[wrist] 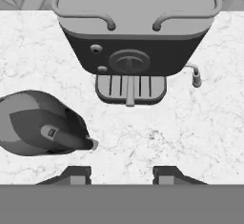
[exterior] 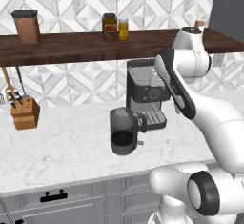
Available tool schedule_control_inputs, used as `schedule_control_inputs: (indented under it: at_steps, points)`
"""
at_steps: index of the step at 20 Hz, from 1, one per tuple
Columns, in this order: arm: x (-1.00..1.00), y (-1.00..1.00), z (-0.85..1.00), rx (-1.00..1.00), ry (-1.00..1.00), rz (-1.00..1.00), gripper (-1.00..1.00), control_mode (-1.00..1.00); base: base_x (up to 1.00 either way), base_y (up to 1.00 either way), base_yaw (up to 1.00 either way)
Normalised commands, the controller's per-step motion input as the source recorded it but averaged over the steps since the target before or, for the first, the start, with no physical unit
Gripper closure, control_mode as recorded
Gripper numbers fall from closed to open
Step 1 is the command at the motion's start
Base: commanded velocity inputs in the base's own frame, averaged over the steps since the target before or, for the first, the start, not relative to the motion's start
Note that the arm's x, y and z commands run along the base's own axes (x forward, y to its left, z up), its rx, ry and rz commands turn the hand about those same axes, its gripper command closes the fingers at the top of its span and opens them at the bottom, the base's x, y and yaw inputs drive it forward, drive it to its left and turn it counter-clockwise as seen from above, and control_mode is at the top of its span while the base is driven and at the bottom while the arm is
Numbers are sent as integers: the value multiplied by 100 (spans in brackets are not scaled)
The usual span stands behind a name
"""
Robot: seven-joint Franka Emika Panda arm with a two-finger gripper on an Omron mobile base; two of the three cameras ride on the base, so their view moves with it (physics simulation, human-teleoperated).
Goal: Navigate to the range hood.
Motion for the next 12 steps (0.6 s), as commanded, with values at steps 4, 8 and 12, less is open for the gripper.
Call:
schedule_control_inputs:
  at_steps: [4,8,12]
  points:
    - [0,0,0,0,0,0,-100,100,-61,0,3]
    - [0,0,0,0,0,0,-100,100,-83,31,47]
    - [0,0,0,0,0,0,-100,100,-16,12,100]
